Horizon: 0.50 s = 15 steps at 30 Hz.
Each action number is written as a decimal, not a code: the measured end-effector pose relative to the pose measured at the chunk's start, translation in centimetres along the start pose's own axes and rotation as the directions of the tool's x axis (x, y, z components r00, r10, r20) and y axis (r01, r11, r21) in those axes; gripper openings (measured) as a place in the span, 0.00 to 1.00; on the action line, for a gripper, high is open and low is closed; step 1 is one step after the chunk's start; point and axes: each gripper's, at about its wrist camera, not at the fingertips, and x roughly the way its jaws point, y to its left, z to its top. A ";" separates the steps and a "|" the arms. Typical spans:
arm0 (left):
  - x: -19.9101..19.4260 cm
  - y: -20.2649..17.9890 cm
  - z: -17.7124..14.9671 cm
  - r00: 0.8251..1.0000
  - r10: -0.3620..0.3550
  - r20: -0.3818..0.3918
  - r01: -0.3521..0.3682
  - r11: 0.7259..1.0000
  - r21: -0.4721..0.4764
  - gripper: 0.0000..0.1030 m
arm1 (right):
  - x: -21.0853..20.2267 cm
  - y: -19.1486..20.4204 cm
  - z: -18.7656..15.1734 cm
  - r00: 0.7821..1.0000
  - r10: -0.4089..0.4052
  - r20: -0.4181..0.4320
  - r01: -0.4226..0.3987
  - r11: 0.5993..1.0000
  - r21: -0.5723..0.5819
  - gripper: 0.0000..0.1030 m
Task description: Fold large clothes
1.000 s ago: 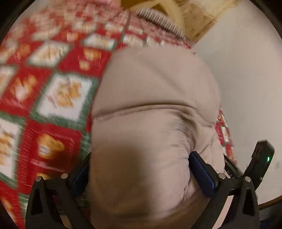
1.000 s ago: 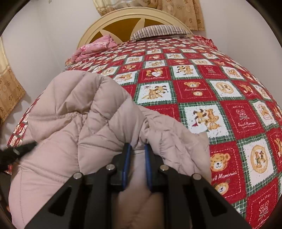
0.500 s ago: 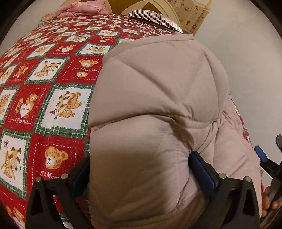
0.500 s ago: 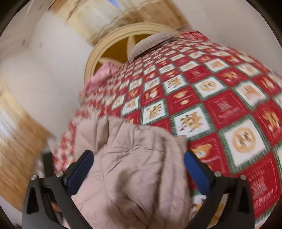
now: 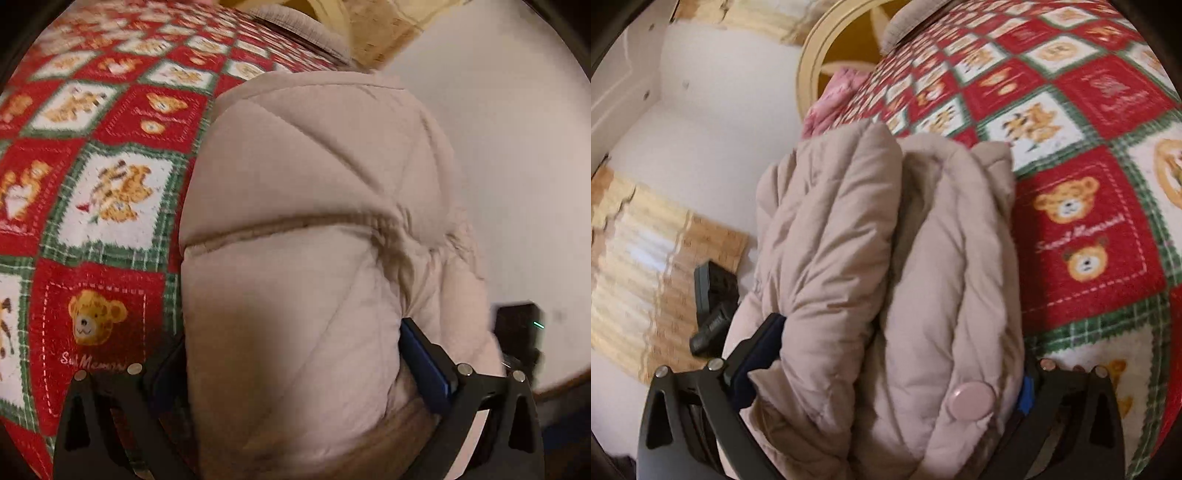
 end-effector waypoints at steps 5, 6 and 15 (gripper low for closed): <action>-1.3 2.3 -0.6 0.992 -0.117 0.041 0.120 0.990 -0.074 0.99 | 0.9 0.0 0.5 0.999 0.027 -0.028 -0.028 0.998 -0.056 1.00; -1.1 2.3 -0.7 0.991 -0.125 0.047 0.128 0.989 -0.068 0.99 | 1.1 0.0 0.6 0.999 0.023 -0.023 -0.025 0.998 -0.065 1.00; 0.5 0.4 -1.1 0.987 -0.150 0.056 0.149 0.989 0.017 0.99 | 1.8 1.3 -0.2 0.999 -0.037 0.020 0.039 0.989 -0.143 0.95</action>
